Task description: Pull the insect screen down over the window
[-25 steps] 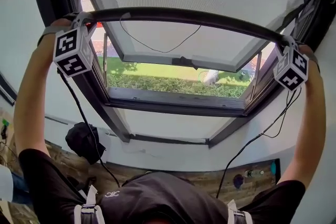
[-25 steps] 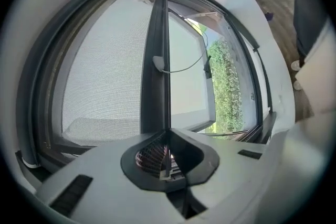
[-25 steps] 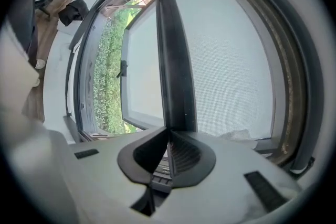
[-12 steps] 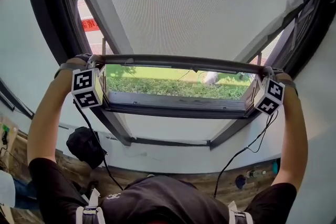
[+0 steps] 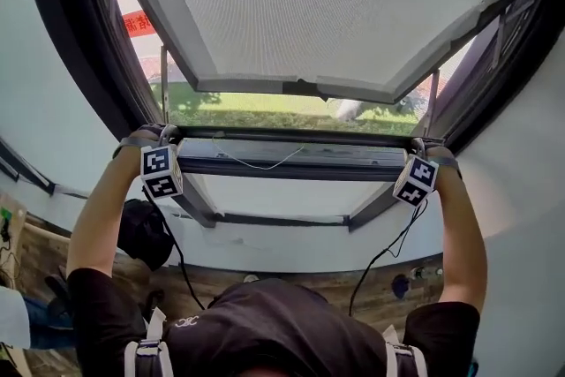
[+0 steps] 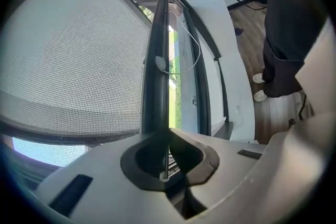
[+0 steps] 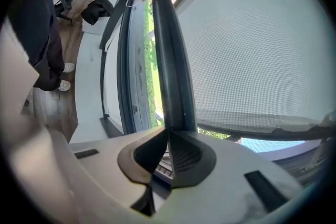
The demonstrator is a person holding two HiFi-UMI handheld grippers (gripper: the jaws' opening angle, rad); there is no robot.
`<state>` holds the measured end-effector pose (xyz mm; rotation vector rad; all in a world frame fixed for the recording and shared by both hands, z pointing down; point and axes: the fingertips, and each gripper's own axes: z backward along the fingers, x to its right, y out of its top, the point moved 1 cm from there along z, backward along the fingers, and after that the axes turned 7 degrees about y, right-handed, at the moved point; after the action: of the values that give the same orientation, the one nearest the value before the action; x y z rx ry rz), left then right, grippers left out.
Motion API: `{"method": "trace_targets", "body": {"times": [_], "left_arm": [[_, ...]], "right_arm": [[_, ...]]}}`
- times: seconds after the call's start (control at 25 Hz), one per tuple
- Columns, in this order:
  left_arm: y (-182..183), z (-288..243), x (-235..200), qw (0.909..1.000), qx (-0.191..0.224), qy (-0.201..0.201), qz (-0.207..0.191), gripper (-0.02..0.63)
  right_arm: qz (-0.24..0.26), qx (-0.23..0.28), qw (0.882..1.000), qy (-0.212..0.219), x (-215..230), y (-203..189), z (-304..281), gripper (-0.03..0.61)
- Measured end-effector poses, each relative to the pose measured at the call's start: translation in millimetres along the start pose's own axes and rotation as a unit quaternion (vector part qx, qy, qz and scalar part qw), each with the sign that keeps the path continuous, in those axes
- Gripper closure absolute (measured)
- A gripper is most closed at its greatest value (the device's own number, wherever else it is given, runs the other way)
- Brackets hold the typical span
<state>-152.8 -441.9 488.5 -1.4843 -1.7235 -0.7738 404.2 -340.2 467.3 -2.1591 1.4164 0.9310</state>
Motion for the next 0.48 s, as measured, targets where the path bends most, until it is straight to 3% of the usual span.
{"method": "trace_targets", "body": {"times": [0.2, 0.32, 0.48], "left_arm": [[0, -18, 20, 0.9998, -0.014, -0.015, -0.004, 0.58], [-1, -31, 43, 0.9993, -0.017, -0.032, -0.002, 0.581], [-3, -46, 69, 0.9997, -0.018, -0.018, 0.004, 0.58]], "right_arm": [[0.015, -0.026, 0.999, -0.019, -15, 2, -25, 0.555], [0.03, -0.042, 0.999, -0.005, -36, 3, -42, 0.557], [0.017, -0.037, 0.999, -0.006, -60, 4, -59, 0.557]]}}
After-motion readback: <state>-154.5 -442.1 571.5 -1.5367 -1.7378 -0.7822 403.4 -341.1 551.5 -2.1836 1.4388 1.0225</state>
